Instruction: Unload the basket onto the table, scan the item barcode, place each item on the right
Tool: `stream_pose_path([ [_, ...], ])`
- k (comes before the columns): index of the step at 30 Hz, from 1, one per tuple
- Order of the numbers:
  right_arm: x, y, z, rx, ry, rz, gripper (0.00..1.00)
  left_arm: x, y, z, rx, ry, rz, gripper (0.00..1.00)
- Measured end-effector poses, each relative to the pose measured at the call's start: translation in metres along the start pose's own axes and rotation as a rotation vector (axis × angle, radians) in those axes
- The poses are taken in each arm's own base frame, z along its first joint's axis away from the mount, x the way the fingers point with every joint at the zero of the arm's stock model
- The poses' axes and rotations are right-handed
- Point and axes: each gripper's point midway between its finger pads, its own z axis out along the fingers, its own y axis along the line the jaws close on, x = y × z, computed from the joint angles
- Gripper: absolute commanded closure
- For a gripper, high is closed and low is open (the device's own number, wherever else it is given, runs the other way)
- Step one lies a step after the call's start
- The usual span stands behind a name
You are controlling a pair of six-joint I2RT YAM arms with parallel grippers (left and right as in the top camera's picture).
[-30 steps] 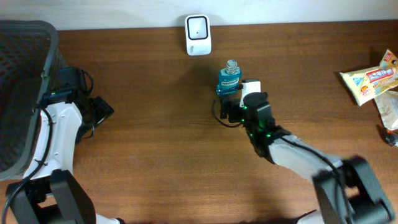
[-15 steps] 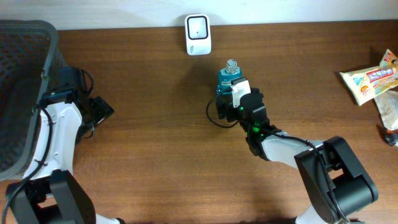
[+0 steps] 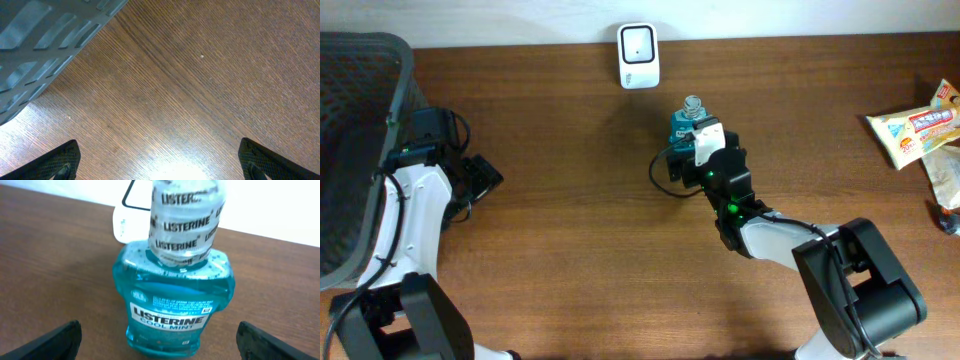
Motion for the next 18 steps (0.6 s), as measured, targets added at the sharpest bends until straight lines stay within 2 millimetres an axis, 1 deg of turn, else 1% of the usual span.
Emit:
stream_pose_path([
  [4, 0.007, -0.001, 0.005, 0.007, 0.002, 0.004, 0.02, 0.0, 0.0, 0.0, 0.0, 0.0, 0.0, 0.01],
  [9, 0.001, 0.0, 0.007, 0.007, -0.031, 0.014, 0.02, 0.0, 0.0, 0.0, 0.0, 0.0, 0.0, 0.01],
  [18, 0.011, -0.004, 0.019, 0.036, -0.01, 0.051, 0.02, 0.0, 0.0, 0.0, 0.0, 0.0, 0.0, 0.01],
])
